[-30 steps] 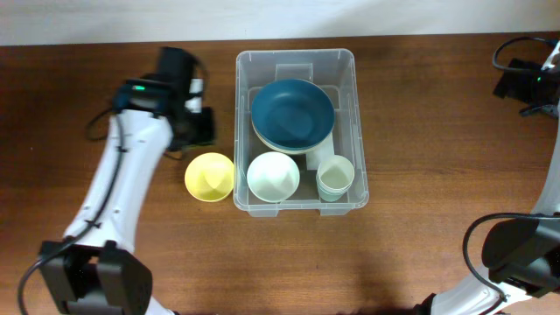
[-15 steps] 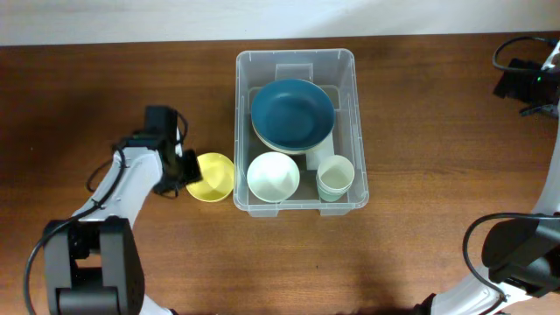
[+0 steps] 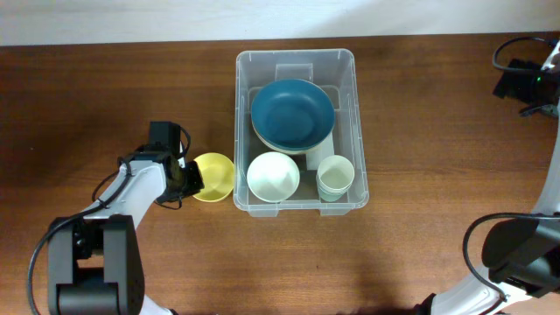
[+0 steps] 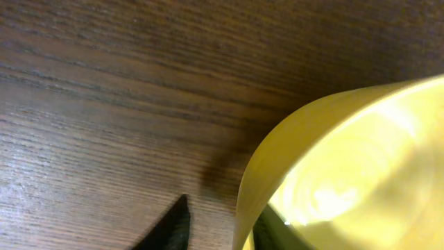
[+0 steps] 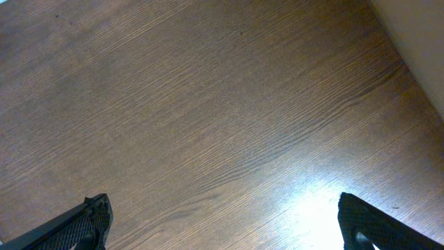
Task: Pack container
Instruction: 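Lift the yellow bowl and lower it onto the cream bowl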
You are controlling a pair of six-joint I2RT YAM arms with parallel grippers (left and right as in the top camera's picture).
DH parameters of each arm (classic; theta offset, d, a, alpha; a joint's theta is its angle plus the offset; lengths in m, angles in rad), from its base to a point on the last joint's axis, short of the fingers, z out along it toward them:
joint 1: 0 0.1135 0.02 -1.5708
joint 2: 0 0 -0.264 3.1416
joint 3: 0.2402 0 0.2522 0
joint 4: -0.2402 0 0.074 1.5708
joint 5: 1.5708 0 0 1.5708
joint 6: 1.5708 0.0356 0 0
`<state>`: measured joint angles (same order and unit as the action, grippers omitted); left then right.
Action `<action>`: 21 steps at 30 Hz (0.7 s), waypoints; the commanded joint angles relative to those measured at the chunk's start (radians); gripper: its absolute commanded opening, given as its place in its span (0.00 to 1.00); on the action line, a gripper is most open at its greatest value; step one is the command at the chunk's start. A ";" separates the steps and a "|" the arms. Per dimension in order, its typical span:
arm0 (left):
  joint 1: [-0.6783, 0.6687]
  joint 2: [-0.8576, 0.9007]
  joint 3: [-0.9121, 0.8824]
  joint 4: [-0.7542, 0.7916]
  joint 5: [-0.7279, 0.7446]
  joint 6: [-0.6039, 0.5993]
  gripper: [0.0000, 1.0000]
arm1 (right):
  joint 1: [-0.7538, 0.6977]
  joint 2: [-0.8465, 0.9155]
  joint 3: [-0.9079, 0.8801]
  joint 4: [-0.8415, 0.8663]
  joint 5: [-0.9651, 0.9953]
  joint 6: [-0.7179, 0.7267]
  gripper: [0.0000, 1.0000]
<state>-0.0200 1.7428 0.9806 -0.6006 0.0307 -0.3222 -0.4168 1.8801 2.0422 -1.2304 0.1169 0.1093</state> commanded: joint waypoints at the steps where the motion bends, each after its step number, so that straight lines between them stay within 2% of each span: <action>1: 0.003 -0.008 -0.015 0.005 0.031 -0.006 0.07 | -0.003 -0.015 0.015 0.000 0.002 0.011 0.99; 2: 0.003 -0.008 -0.015 0.006 0.032 -0.006 0.01 | -0.003 -0.015 0.015 0.000 0.002 0.011 0.99; 8: 0.004 -0.030 0.040 0.013 0.022 -0.006 0.00 | -0.003 -0.015 0.015 0.000 0.002 0.011 0.99; 15: -0.004 -0.229 0.272 -0.061 0.010 -0.006 0.01 | -0.003 -0.015 0.015 0.000 0.002 0.011 0.99; 18: -0.046 -0.300 0.346 -0.125 0.026 -0.005 0.01 | -0.003 -0.015 0.015 0.000 0.002 0.011 0.99; 21: -0.148 -0.342 0.354 -0.177 0.034 0.002 0.00 | -0.003 -0.015 0.015 0.000 0.002 0.011 0.99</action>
<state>-0.0731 1.4349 1.3258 -0.7341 0.0444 -0.3294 -0.4168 1.8801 2.0422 -1.2308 0.1173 0.1093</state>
